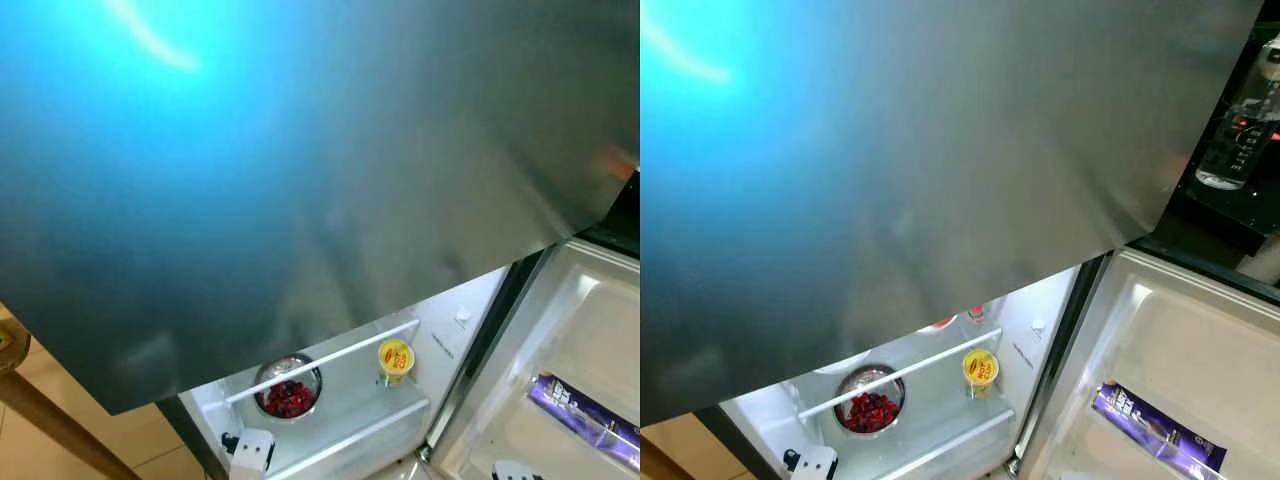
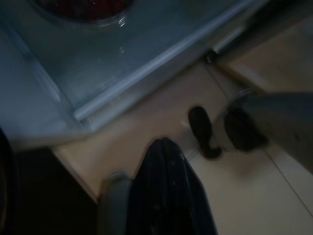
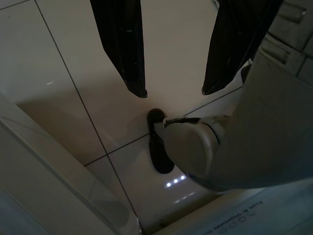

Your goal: Restocking fridge

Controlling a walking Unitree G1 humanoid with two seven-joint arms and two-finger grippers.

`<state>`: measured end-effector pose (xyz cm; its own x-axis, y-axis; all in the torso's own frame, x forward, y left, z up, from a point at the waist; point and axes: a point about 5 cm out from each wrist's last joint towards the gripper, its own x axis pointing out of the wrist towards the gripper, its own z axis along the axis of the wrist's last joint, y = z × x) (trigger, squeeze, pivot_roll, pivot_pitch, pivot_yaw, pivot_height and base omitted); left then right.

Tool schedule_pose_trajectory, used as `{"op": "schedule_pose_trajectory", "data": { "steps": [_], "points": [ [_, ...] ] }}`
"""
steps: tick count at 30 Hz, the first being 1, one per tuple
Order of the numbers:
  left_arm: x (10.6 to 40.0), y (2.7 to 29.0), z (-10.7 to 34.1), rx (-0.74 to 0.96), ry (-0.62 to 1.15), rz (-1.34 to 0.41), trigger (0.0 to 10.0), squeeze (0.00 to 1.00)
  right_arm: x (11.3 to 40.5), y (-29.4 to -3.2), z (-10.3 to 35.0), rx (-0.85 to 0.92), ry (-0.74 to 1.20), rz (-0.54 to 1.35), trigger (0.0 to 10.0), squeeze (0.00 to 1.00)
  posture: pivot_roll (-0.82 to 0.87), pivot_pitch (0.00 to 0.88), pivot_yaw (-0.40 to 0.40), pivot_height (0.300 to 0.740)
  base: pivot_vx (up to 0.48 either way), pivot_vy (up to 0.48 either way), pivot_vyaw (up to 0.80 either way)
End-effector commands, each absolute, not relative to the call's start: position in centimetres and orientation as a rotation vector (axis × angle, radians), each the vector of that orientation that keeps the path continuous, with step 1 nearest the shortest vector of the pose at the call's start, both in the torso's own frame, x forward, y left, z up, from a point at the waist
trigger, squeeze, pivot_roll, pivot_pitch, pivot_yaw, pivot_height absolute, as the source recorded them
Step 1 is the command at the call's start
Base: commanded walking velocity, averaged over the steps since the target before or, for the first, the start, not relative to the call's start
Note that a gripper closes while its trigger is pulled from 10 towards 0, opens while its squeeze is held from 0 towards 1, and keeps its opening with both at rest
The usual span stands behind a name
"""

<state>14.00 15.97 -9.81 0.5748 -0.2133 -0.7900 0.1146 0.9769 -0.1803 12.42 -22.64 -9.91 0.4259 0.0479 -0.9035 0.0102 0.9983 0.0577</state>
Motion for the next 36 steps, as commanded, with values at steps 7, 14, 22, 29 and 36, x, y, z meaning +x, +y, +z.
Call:
{"op": "schedule_pose_trajectory", "data": {
  "steps": [7,14,22,29,36],
  "points": [
    [10.5,19.1,-10.9,-0.153,1.079,-0.001,10.0,0.00,13.1,-22.8,-9.6,0.050,1.099,0.032,10.0,0.00,-0.07,0.034,-0.022,0.640,0.000,0.000,0.00],
    [10.5,19.0,-10.9,-0.155,1.081,-0.003,10.0,0.00,14.0,-22.8,-9.2,0.078,1.063,0.049,10.0,0.00,-0.07,0.035,-0.024,0.664,0.000,0.000,0.00],
    [10.4,18.9,-11.0,-0.157,1.084,-0.006,10.0,0.00,14.2,-22.8,-9.2,0.098,1.064,0.057,10.0,0.00,-0.07,0.033,-0.026,0.698,0.000,0.000,0.00],
    [10.3,18.6,-11.0,-0.153,1.092,-0.031,10.0,0.00,14.1,-22.7,-9.2,0.110,1.064,0.062,10.0,0.00,-0.07,0.033,-0.026,0.728,0.000,0.000,0.00],
    [10.3,18.4,-11.0,-0.132,1.095,-0.066,10.0,0.00,14.1,-22.7,-9.2,0.108,1.063,0.059,10.0,0.00,-0.07,0.033,-0.026,0.740,0.000,0.000,0.00]
  ]
}}
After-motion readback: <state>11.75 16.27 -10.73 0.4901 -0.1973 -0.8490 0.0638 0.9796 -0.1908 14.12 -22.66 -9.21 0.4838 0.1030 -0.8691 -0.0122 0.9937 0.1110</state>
